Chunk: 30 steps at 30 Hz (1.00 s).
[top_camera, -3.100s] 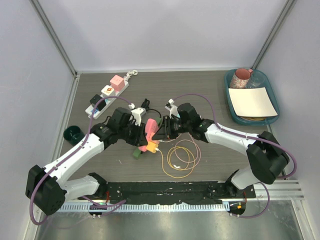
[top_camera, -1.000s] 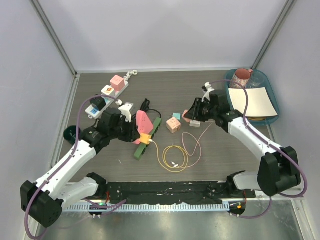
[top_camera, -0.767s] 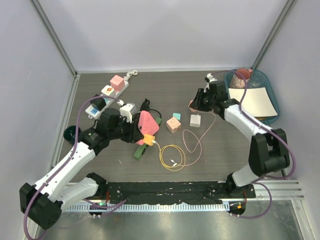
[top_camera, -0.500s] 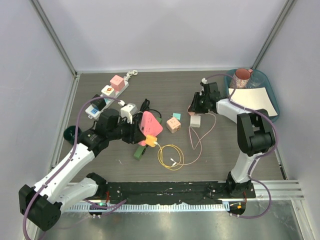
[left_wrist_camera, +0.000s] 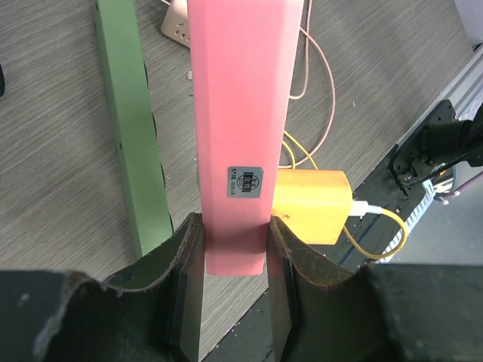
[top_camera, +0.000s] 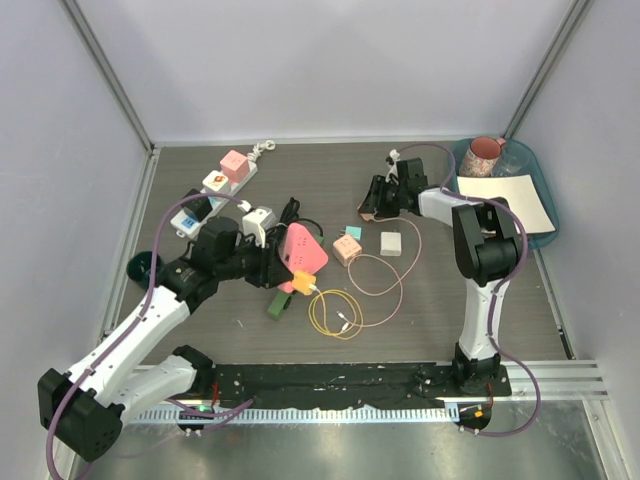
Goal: Pull the plug off the socket
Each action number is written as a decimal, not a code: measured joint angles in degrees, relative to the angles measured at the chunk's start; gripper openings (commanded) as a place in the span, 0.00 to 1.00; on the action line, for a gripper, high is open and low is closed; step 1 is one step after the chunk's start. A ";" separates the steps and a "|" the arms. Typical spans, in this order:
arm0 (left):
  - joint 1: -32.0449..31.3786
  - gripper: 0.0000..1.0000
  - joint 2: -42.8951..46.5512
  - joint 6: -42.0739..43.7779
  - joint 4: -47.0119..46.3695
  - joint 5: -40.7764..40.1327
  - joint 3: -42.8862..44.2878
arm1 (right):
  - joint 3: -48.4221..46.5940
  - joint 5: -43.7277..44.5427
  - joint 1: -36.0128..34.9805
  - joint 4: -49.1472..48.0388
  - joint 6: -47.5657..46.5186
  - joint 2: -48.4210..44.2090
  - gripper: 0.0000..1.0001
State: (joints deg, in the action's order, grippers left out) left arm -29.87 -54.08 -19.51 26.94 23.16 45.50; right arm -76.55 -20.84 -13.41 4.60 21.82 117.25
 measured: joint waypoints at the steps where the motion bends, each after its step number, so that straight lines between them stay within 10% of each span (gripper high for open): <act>1: 0.00 0.00 0.00 0.00 -0.02 -0.02 0.00 | -0.07 -0.15 0.04 -0.07 0.35 0.68 0.67; 6: 0.00 0.00 0.00 0.02 0.04 -0.20 0.00 | -0.37 1.75 0.55 -0.09 2.36 -0.13 0.82; 22: 0.00 0.00 -0.52 0.00 0.55 -2.78 0.02 | -1.16 14.47 0.52 15.61 1.70 -24.04 0.80; 30: 0.00 0.00 -0.59 0.02 0.87 -3.89 0.02 | 12.44 6.32 -16.37 11.74 -3.32 -43.19 0.87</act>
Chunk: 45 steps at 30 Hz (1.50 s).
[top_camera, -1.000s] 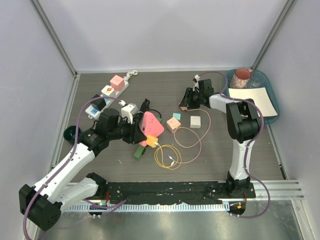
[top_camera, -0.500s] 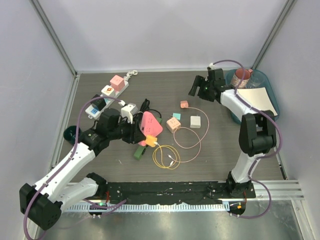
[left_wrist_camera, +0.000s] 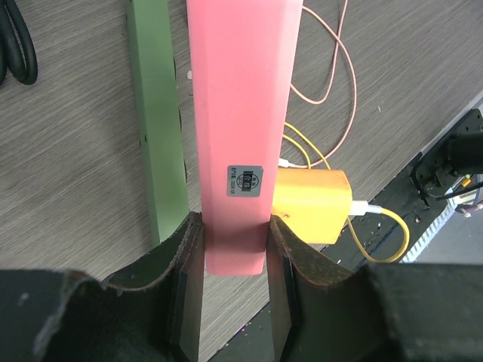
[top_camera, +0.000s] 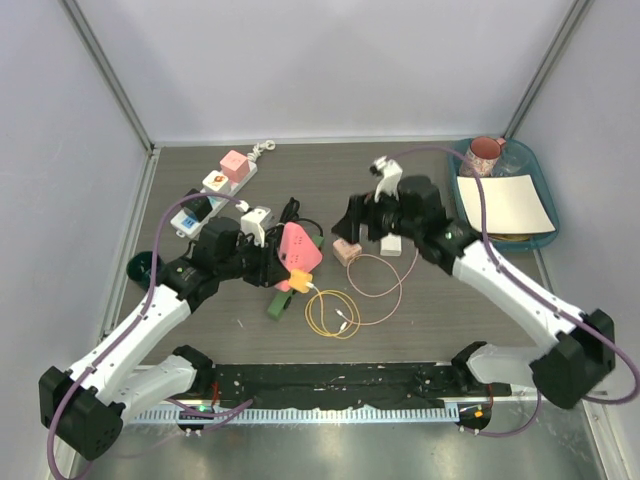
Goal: Pull the plug off the socket
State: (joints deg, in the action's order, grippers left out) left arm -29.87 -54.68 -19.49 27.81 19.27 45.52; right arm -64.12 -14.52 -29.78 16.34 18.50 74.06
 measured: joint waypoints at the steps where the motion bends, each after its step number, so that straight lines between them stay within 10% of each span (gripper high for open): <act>1: 0.00 0.00 -0.02 -0.02 0.04 -0.02 0.00 | 3.78 0.13 -3.34 -2.38 -1.29 -3.43 0.87; 21: 0.00 0.00 -0.72 -0.02 0.33 -1.57 0.00 | 20.09 1.97 -14.75 -15.41 27.93 -5.90 0.77; 45: 0.00 0.00 -0.74 0.13 1.20 -2.32 0.00 | 18.29 1.11 -21.99 -23.43 31.43 5.03 0.54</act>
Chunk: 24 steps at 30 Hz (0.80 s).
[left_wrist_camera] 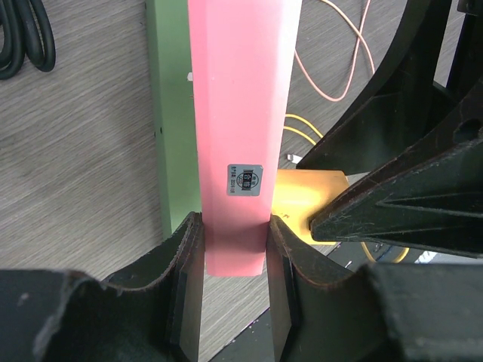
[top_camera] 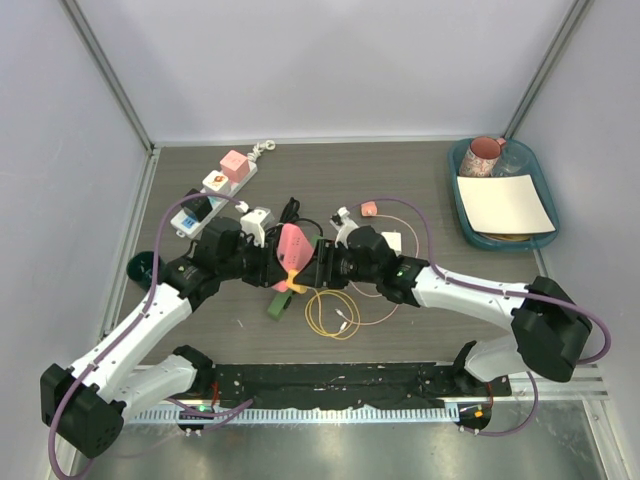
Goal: Pull the plug off the socket
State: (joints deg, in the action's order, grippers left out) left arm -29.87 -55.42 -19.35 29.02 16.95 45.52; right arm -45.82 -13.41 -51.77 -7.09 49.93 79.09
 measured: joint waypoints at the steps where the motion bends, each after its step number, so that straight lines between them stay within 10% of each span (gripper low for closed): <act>1: 0.00 0.00 0.00 0.00 0.00 0.00 0.00 | -0.04 0.04 0.00 -0.07 0.02 0.02 0.53; 9: 0.00 0.00 0.00 -0.02 0.00 0.04 0.00 | -1.36 0.24 -0.37 -0.15 0.02 1.40 0.48; 15: 0.00 0.00 -0.15 0.02 0.04 -0.04 0.00 | -2.10 0.68 -0.79 0.11 0.02 2.29 0.01; 24: -0.76 0.00 -1.16 -0.17 0.72 -2.43 0.24 | -2.34 3.04 -1.22 1.46 -0.59 2.27 0.01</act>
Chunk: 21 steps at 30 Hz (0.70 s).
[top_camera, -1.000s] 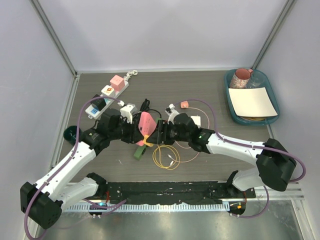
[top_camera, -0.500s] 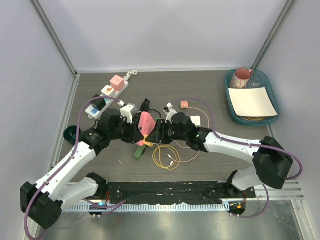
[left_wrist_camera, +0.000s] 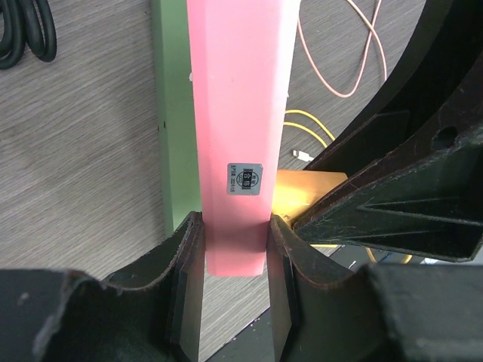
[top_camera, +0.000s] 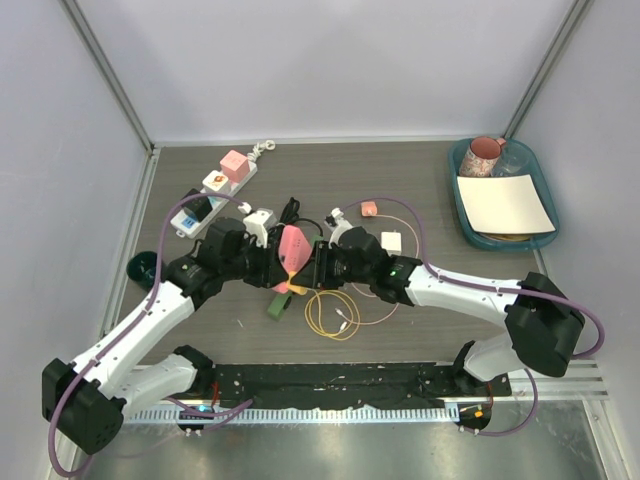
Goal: Pull the plug off the socket
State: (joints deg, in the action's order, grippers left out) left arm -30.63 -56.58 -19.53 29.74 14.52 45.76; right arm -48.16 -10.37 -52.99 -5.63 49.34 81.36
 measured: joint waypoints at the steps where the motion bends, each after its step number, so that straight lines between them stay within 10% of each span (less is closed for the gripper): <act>1: 0.00 0.00 -0.04 -0.02 0.02 0.00 0.00 | 0.00 0.09 -0.04 0.09 -0.07 0.00 0.01; 21: -1.16 0.00 0.42 -1.20 -1.86 -0.37 0.94 | -0.04 3.54 -0.24 3.10 -6.21 -4.57 0.01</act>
State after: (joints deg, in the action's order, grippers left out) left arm -31.79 -56.16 -20.73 27.88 14.15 46.70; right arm -48.21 -6.83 -53.23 -2.52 43.13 76.79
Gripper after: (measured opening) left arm 0.363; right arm 0.354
